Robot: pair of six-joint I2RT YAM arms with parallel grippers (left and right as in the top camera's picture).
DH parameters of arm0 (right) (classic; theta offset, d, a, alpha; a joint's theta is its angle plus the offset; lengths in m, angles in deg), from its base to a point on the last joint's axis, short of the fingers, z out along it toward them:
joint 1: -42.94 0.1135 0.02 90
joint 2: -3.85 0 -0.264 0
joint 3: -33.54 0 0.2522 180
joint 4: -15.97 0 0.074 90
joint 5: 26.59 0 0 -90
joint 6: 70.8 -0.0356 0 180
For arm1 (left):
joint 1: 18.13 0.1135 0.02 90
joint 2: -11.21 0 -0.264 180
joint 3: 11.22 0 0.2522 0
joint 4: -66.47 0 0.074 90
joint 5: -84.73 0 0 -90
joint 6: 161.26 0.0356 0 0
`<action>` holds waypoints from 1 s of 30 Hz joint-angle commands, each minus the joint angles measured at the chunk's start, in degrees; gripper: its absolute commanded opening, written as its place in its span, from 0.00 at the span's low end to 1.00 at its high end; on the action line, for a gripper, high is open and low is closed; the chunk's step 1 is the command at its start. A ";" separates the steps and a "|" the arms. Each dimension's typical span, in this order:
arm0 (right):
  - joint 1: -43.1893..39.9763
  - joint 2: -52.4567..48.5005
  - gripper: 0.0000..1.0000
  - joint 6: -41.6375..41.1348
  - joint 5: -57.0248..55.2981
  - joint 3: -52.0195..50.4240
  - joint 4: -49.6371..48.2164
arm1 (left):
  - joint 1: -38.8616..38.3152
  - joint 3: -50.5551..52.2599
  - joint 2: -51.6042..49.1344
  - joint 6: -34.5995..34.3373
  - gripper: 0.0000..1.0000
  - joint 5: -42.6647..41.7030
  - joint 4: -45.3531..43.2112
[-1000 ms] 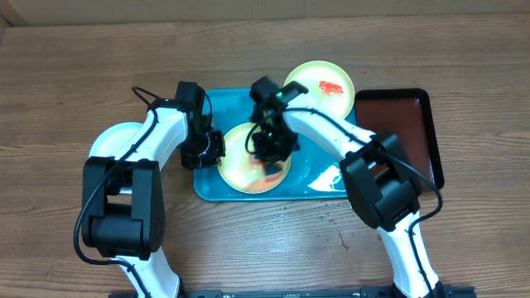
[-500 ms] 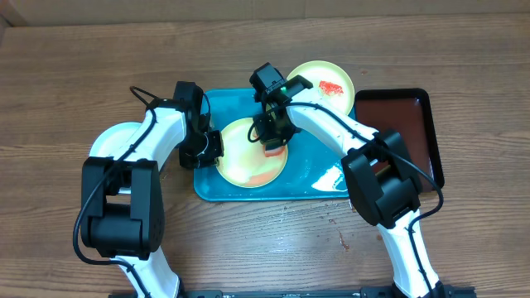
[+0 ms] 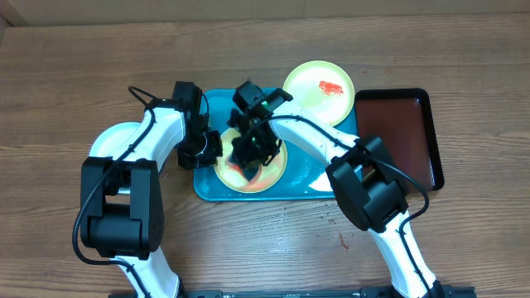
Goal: Clean dirty plates on tray and stack at the side
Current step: 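Scrub the yellow plate with the sponge while left gripper holds it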
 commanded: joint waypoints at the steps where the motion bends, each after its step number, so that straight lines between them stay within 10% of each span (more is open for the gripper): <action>1: -0.68 -1.95 0.04 2.08 -2.56 -0.68 4.02 | -0.11 -0.52 -0.46 0.42 0.04 0.02 -0.44; 21: -7.08 -1.92 0.04 -7.54 -28.55 2.14 9.22 | -0.11 -0.52 -0.46 0.44 0.04 1.46 -0.20; 30: -4.44 -1.95 0.04 -6.27 -29.09 2.54 -3.08 | -0.11 -0.52 -0.46 0.46 0.04 1.46 -0.37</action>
